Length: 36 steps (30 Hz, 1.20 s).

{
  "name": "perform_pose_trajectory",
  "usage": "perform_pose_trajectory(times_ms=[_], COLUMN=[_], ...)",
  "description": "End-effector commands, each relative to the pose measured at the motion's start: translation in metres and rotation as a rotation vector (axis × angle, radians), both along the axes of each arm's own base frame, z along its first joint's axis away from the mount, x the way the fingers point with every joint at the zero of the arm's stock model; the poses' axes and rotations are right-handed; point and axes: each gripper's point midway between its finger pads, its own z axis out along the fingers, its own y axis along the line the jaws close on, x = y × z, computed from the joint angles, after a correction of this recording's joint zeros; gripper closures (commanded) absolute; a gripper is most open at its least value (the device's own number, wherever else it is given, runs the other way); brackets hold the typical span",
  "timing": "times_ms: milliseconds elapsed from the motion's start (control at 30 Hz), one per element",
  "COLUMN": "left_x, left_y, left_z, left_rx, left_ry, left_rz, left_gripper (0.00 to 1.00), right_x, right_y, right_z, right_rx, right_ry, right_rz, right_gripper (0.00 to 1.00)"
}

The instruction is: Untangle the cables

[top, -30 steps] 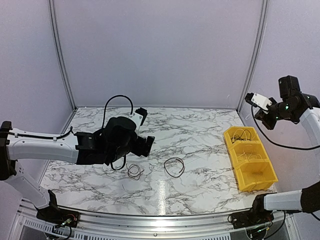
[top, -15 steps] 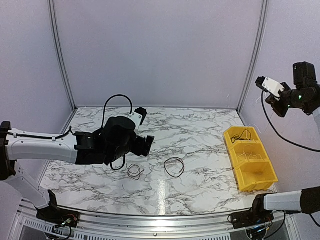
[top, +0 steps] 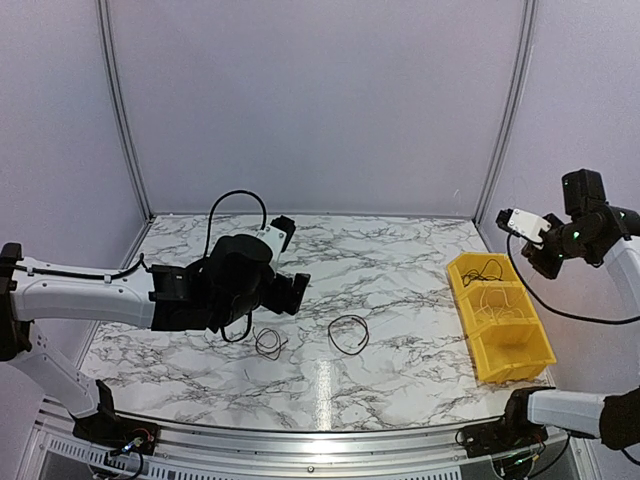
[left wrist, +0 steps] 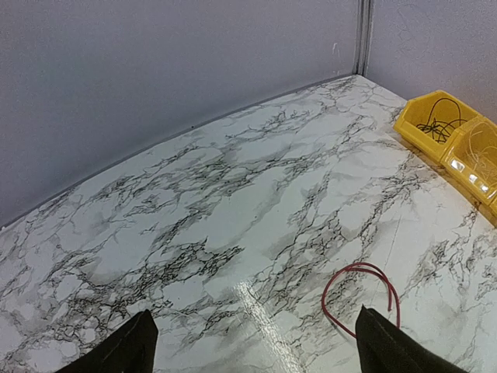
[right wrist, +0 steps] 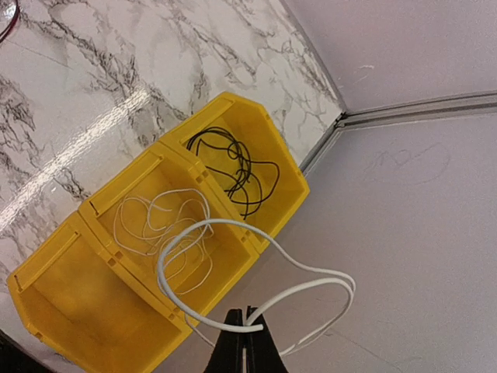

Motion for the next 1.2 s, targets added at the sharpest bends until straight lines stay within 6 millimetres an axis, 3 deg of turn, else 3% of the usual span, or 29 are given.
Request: perform_pose_trajectory(times_ms=[0,500,900,1067,1167], left_x=[-0.002,-0.003,-0.005,-0.005,-0.004], left_y=[0.001,0.002,-0.001,-0.002,-0.002], left_z=[0.019,0.021,0.020,0.018,0.017], left_rx=[-0.022,-0.006,-0.005,0.000,0.005], left_ry=[-0.026,-0.043,-0.038,-0.037,-0.037], left_rz=[0.005,0.008,-0.005,-0.007,-0.004], left_gripper=[0.09,0.09,0.09,0.09,0.09], right_x=[0.004,0.005,0.039,0.042,0.040], right_y=[-0.013,-0.006,-0.033,-0.034,-0.027], right_z=[-0.022,-0.159,-0.197,-0.207,-0.202], right_rx=[-0.064,0.031,-0.039,-0.036,0.002], right_ry=[0.028,0.482,0.469,0.490,0.508], right_rz=[-0.029,-0.025,-0.159,-0.165,-0.153], right_gripper=[1.00,1.00,1.00,1.00,0.88])
